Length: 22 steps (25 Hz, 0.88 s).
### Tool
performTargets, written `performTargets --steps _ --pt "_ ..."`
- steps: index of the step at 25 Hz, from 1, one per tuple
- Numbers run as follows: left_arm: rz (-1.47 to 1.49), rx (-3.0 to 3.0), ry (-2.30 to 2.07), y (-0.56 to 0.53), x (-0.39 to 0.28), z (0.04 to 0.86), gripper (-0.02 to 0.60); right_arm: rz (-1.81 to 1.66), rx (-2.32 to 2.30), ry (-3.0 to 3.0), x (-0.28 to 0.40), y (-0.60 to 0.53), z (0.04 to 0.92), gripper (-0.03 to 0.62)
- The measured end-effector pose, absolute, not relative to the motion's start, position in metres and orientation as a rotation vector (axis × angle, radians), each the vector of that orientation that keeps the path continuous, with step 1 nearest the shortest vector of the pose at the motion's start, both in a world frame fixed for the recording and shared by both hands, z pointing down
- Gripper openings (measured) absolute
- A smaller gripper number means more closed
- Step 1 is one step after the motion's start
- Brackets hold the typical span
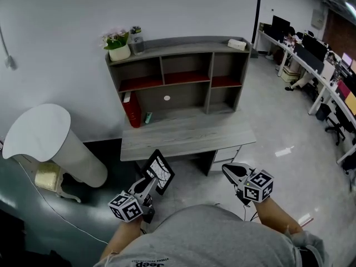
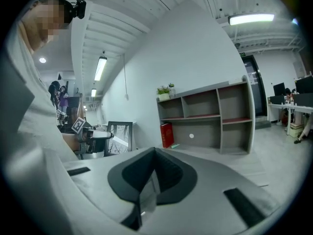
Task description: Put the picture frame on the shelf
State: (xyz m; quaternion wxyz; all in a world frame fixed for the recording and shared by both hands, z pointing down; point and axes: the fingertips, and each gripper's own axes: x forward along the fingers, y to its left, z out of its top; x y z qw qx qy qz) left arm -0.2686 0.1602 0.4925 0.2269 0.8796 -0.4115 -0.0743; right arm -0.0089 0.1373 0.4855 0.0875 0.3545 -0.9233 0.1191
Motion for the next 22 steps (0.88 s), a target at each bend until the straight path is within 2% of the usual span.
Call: performTargets --steps 7,22 --pt "-0.196 2.408 -1.184 0.119 -0.249 0.498 0.086 0.372 0.977 -2.789 0.006 0.078 0.501 0.014" --pt "-0.268 2.296 -1.386 -0.034 -0.163 0.48 0.086 0.38 0.646 -2.941 0.051 -0.139 0.493 0.014"
